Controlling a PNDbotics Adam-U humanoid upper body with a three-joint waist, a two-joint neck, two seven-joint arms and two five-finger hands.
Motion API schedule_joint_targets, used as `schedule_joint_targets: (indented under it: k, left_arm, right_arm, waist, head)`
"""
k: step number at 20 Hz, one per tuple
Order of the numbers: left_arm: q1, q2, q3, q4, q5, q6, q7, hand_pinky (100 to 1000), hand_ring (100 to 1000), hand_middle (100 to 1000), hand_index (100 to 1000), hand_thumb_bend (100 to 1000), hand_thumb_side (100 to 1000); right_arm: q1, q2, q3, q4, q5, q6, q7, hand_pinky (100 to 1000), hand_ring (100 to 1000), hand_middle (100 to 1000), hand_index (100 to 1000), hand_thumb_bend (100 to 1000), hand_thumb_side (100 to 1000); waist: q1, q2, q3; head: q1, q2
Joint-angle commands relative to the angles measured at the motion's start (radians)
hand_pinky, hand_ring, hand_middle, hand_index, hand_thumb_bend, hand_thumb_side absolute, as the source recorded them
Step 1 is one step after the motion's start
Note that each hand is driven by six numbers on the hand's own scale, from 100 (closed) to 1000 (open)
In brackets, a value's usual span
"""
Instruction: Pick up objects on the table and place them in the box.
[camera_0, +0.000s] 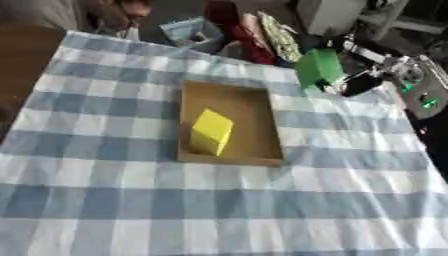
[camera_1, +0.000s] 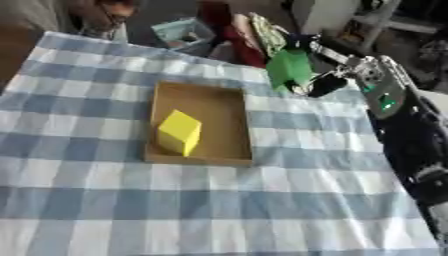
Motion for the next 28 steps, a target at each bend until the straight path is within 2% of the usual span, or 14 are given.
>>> schedule_joint_targets:
  k: [1,5,11,18,20,21,22,23,24,25,26,27,28]
  left_arm:
    - [-0.013,0.008,0.003,-0.018,0.011,0.002,-0.008,664,516,499,706,166,427]
    - [-0.02,0.0,-0.001,-0.018,0.017,0.002,-0.016,665,515,497,706,165,425]
    - [-0.034,-0.009,-0.003,-0.018,0.029,0.004,-0.024,666,515,497,706,161,428]
    - [-0.035,-0.013,0.002,-0.018,0.027,0.007,-0.026,667,515,497,706,158,431]
    - [-0.035,-0.014,0.002,-0.018,0.026,0.008,-0.026,668,515,497,706,154,436]
    - [-0.035,-0.014,0.003,-0.018,0.026,0.009,-0.026,668,515,497,705,154,435]
    - [-0.035,-0.014,0.003,-0.018,0.026,0.009,-0.026,668,515,497,705,154,435]
    - [-0.035,-0.013,0.004,-0.018,0.026,0.009,-0.026,668,515,497,705,153,435]
    - [-0.035,-0.013,0.004,-0.018,0.026,0.009,-0.025,668,515,497,705,153,435]
    - [-0.035,-0.013,0.005,-0.018,0.026,0.01,-0.025,668,514,497,705,151,437]
    - [-0.035,-0.012,0.006,-0.018,0.026,0.011,-0.024,668,515,497,705,151,437]
    - [-0.034,-0.012,0.006,-0.018,0.026,0.012,-0.024,668,515,497,705,150,438]
    - [-0.034,-0.012,0.006,-0.018,0.025,0.012,-0.024,668,515,497,705,150,438]
  right_arm:
    - [-0.036,0.012,0.005,-0.024,-0.003,-0.003,0.013,818,799,437,648,100,148]
    - [-0.054,0.07,0.015,-0.016,0.017,-0.004,0.027,820,801,447,660,100,145]
    - [-0.055,0.114,0.01,0.016,0.066,0.008,0.021,821,803,463,678,100,151]
    - [-0.043,0.13,0.021,0.046,0.139,-0.001,0.035,825,818,551,711,100,196]
    - [-0.041,0.129,0.026,0.046,0.16,-0.006,0.043,829,831,632,729,100,241]
    - [-0.04,0.127,0.03,0.044,0.174,-0.009,0.049,833,846,707,759,100,294]
    - [-0.039,0.126,0.034,0.042,0.188,-0.013,0.056,835,851,730,777,100,311]
    - [-0.038,0.123,0.039,0.038,0.204,-0.017,0.065,838,863,790,843,100,358]
    - [-0.038,0.121,0.044,0.032,0.219,-0.021,0.072,839,866,801,854,100,373]
    - [-0.038,0.119,0.048,0.025,0.232,-0.024,0.078,844,876,842,887,121,453]
    - [-0.038,0.116,0.053,0.017,0.244,-0.027,0.085,846,879,852,893,132,470]
    - [-0.037,0.113,0.059,0.007,0.252,-0.032,0.092,858,895,897,917,194,541]
    - [-0.037,0.109,0.065,-0.004,0.261,-0.038,0.098,863,902,912,925,229,576]
  waist:
    - [0.009,-0.023,0.007]
    - [0.008,-0.023,0.034]
    - [0.002,-0.019,0.074]
    - [-0.001,-0.014,0.081]
    - [-0.001,-0.013,0.08]
    - [-0.002,-0.013,0.08]
    - [-0.002,-0.012,0.079]
    - [-0.002,-0.012,0.078]
    - [-0.003,-0.012,0.078]
    - [-0.003,-0.012,0.076]
    - [-0.003,-0.012,0.074]
    - [-0.003,-0.012,0.073]
    - [-0.004,-0.012,0.072]
  head:
    - [-0.007,0.001]
    - [-0.015,-0.003]
    - [-0.024,-0.012]
    - [-0.023,-0.018]
    - [-0.023,-0.019]
    - [-0.023,-0.02]
    - [-0.023,-0.02]
    - [-0.022,-0.02]
    - [-0.022,-0.021]
    - [-0.021,-0.021]
    - [-0.021,-0.021]
    - [-0.021,-0.022]
    - [-0.021,-0.022]
